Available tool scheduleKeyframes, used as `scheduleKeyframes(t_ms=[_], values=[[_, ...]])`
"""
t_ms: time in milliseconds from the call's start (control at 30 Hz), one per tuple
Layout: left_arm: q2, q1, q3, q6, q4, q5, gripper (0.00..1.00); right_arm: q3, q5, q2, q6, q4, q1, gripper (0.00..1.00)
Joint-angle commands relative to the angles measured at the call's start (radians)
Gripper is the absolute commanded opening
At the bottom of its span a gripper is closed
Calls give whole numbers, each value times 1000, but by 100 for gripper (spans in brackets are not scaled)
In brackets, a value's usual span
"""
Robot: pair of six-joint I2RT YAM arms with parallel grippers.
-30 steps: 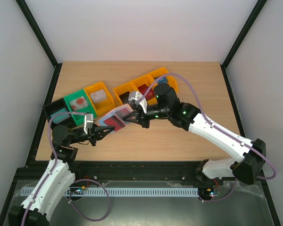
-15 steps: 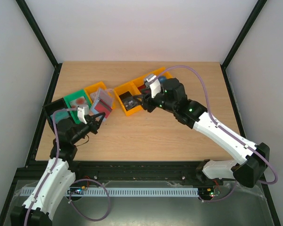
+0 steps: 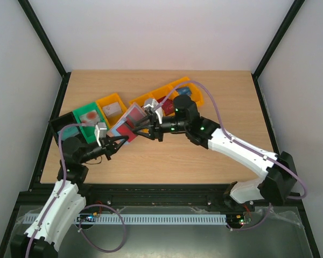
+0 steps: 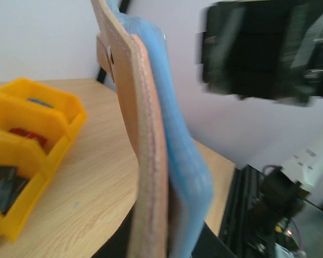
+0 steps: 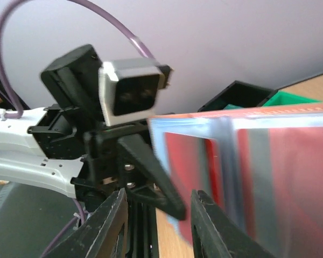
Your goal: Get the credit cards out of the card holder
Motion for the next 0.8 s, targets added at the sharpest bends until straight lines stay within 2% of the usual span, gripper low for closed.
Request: scheduleKeyframes(t_ms=[0,267,300,433,500,600,700,767], values=[[-14,-9,12,21,150,200,2,47,-26,56,12,-5,-3,31],[-14,-12,11,35,179,263,2,34,9,57,-2,2,-3,33],[-14,-14,10,36,183,269,2,31,3,58,-2,1,-3,31],[-14,-14,10,39,182,271,2,28,-52,59,-7,5,-3,9],[-14,-14,9,39,182,272,2,30,-83,59,-15,3,-3,2],[-15,-14,10,42,178,275,2,31,-142,55,-45,-22,-3,2],[-16,-14,10,48,156,272,4,25,-122,37,-100,-63,-3,2],[-15,-14,8,45,149,265,16,6,-98,16,-100,-52,-10,2]])
